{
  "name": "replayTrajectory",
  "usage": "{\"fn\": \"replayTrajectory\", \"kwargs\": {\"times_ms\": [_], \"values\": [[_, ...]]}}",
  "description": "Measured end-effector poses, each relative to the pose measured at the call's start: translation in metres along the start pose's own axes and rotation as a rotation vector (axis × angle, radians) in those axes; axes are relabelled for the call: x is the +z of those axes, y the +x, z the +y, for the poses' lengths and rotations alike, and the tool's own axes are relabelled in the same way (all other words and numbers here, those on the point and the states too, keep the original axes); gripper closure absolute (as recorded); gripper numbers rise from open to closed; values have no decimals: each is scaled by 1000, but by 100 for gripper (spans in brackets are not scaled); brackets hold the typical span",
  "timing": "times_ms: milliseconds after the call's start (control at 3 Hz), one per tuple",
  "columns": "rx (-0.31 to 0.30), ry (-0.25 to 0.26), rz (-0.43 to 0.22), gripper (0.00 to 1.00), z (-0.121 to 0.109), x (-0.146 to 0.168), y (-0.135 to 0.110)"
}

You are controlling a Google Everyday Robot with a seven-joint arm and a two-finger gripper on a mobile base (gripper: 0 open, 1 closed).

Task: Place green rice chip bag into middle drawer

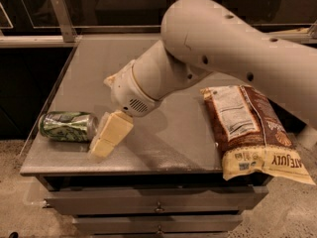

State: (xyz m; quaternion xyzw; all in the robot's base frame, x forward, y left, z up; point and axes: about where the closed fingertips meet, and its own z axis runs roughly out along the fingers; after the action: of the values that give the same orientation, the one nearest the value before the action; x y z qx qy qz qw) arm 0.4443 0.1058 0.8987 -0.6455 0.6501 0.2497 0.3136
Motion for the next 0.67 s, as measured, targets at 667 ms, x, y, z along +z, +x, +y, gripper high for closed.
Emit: {"fn": "replayTrajectory", "kwargs": {"times_ms": [667], "values": [[11, 24, 130, 0, 2, 75, -3]]}}
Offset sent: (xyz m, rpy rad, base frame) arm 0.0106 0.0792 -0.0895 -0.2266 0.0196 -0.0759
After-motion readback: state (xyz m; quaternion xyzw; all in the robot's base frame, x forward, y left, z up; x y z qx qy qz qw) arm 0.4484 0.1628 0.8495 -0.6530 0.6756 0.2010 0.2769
